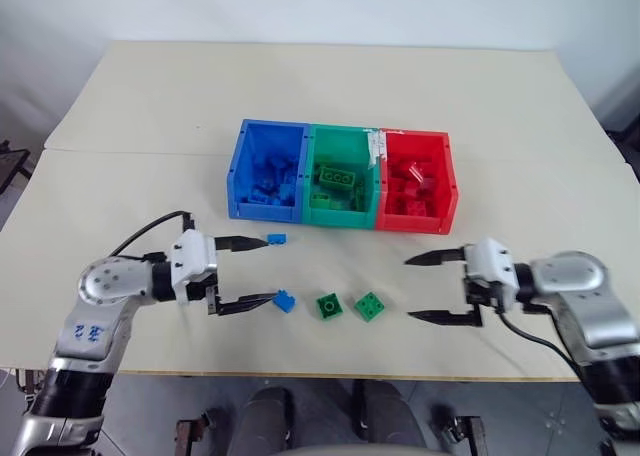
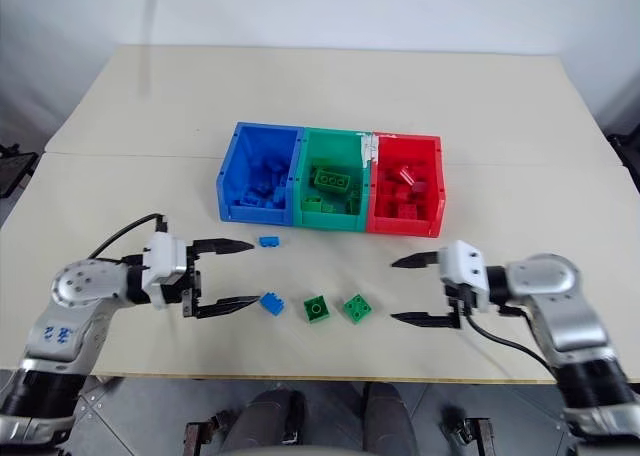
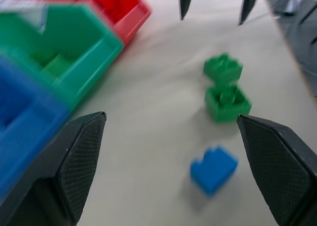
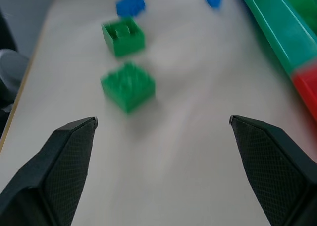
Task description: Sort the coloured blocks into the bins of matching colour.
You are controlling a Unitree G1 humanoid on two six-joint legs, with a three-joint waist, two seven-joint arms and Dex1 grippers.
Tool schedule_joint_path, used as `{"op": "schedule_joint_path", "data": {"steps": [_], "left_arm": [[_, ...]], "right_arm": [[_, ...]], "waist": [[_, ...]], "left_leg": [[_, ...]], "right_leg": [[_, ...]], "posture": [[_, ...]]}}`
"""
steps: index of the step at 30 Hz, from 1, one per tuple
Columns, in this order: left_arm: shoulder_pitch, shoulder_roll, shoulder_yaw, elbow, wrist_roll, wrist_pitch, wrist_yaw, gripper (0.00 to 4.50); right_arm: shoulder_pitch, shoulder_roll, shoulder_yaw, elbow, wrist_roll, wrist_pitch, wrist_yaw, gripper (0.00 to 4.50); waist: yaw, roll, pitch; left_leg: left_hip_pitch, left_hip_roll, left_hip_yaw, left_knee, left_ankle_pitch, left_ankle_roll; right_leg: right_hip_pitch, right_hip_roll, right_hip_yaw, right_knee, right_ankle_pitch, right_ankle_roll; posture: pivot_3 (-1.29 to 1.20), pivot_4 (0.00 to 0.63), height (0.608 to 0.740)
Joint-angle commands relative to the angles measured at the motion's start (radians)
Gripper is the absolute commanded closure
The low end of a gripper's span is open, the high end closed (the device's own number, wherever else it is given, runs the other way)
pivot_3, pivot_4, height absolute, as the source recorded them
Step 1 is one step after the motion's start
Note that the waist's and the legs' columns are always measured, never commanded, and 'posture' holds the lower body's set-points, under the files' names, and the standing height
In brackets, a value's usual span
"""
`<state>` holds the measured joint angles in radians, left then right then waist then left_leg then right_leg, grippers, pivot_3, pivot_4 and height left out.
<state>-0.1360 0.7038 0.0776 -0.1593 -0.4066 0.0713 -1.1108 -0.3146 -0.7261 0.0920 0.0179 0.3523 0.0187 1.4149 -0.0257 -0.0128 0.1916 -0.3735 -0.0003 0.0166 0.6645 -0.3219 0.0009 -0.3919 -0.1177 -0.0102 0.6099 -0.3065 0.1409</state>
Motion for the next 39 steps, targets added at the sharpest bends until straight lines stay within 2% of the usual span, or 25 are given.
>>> {"op": "schedule_joint_path", "data": {"steps": [1,7,8,11,15,17,18,22,25,29,32,36,39], "left_arm": [[0.056,0.024,0.059,-0.091,-0.022,0.008,0.026,0.0],[0.096,0.021,0.075,-0.158,-0.03,0.04,0.063,0.0],[0.1,0.022,0.078,-0.165,-0.03,0.043,0.066,0.0],[0.112,0.027,0.087,-0.178,-0.034,0.051,0.074,0.0],[0.128,0.031,0.108,-0.184,-0.04,0.057,0.083,0.0],[0.138,0.026,0.123,-0.189,-0.048,0.067,0.094,0.0],[0.145,0.024,0.129,-0.194,-0.05,0.071,0.101,0.0],[0.188,0.001,0.173,-0.218,-0.065,0.092,0.158,0.0],[0.217,-0.012,0.191,-0.231,-0.066,0.095,0.185,0.0],[0.202,-0.04,0.171,-0.257,-0.067,0.113,0.226,0.0],[0.189,-0.048,0.16,-0.261,-0.064,0.119,0.237,0.0],[0.184,-0.051,0.152,-0.264,-0.06,0.117,0.243,0.0],[0.184,-0.047,0.149,-0.266,-0.061,0.115,0.241,0.0]], "right_arm": [[-0.077,0.053,0.101,0.064,-0.046,-0.048,0.064,0.02],[-0.196,0.111,0.231,0.248,-0.141,-0.165,0.162,0.02],[-0.213,0.113,0.242,0.273,-0.146,-0.172,0.177,0.2],[-0.247,0.116,0.253,0.316,-0.137,-0.189,0.196,0.94],[-0.273,0.121,0.226,0.339,-0.103,-0.22,0.191,2.36],[-0.285,0.137,0.179,0.324,-0.056,-0.189,0.144,3.01],[-0.291,0.142,0.156,0.307,-0.029,-0.154,0.124,3.04],[-0.338,0.177,0.042,0.244,0.068,0.005,-0.005,3.04],[-0.414,0.225,-0.017,0.265,0.081,0.066,-0.122,3.04],[-0.595,0.326,-0.045,0.501,-0.044,-0.017,-0.35,3.04],[-0.658,0.359,-0.045,0.617,-0.091,-0.049,-0.415,3.04],[-0.697,0.391,-0.041,0.686,-0.123,-0.068,-0.438,1.69],[-0.692,0.383,-0.057,0.661,-0.11,-0.048,-0.416,0.69]], "waist": [[0.0,0.0,0.0],[0.0,0.0,0.0],[-0.001,0.0,0.0],[-0.002,0.0,0.0],[-0.002,0.0,0.0],[-0.002,0.0,0.0],[-0.002,0.0,0.0],[-0.005,0.001,0.001],[-0.004,0.001,0.001],[-0.009,0.002,0.001],[-0.003,0.002,0.001],[-0.006,0.002,0.001],[-0.007,0.002,0.001]], "left_leg": [[0.0,0.0,0.0,0.0,0.0,-0.001],[-0.002,0.0,-0.003,0.0,-0.001,-0.001],[-0.002,-0.001,-0.003,0.0,-0.001,-0.001],[-0.002,0.0,-0.003,0.0,0.0,-0.001],[-0.002,0.0,-0.003,0.0,0.0,-0.001],[-0.002,0.0,-0.003,0.0,0.0,-0.001],[-0.002,0.0,-0.003,0.0,0.0,-0.001],[-0.002,0.001,-0.003,0.0,-0.001,-0.001],[-0.002,0.003,-0.003,0.0,-0.001,-0.003],[-0.002,0.004,-0.003,0.0,-0.001,-0.005],[-0.002,0.004,-0.003,-0.001,0.0,-0.006],[-0.003,0.001,-0.003,-0.001,-0.001,-0.004],[-0.004,0.0,-0.001,-0.001,-0.003,-0.001]], "right_leg": [[0.0,0.0,0.0,0.0,0.0,0.0],[0.0,-0.001,-0.004,0.0,-0.001,-0.001],[0.0,-0.001,-0.004,0.0,-0.001,-0.001],[0.0,0.0,-0.004,0.0,-0.001,-0.001],[0.0,0.0,-0.005,0.0,-0.001,-0.001],[0.0,0.0,-0.004,0.0,-0.001,-0.001],[0.0,0.0,-0.004,0.0,-0.001,-0.001],[0.0,-0.001,-0.004,0.001,-0.001,-0.001],[-0.001,-0.002,-0.005,0.0,-0.001,-0.002],[-0.003,0.0,-0.004,0.002,-0.002,-0.003],[-0.003,0.0,-0.005,0.003,-0.002,-0.004],[-0.004,0.001,-0.007,0.008,-0.002,-0.005],[-0.005,0.0,-0.008,0.008,-0.002,-0.005]], "posture": [[0.0,0.15,0.74],[0.0,0.15,0.74],[0.0,0.15,0.74],[0.0,0.15,0.74],[0.0,0.15,0.74],[0.0,0.15,0.74],[0.0,0.15,0.74],[0.0,0.15,0.74],[0.0,0.15,0.74],[0.0,0.15,0.74],[0.0,0.15,0.74],[0.0,0.15,0.74],[0.0,0.15,0.74]]}}
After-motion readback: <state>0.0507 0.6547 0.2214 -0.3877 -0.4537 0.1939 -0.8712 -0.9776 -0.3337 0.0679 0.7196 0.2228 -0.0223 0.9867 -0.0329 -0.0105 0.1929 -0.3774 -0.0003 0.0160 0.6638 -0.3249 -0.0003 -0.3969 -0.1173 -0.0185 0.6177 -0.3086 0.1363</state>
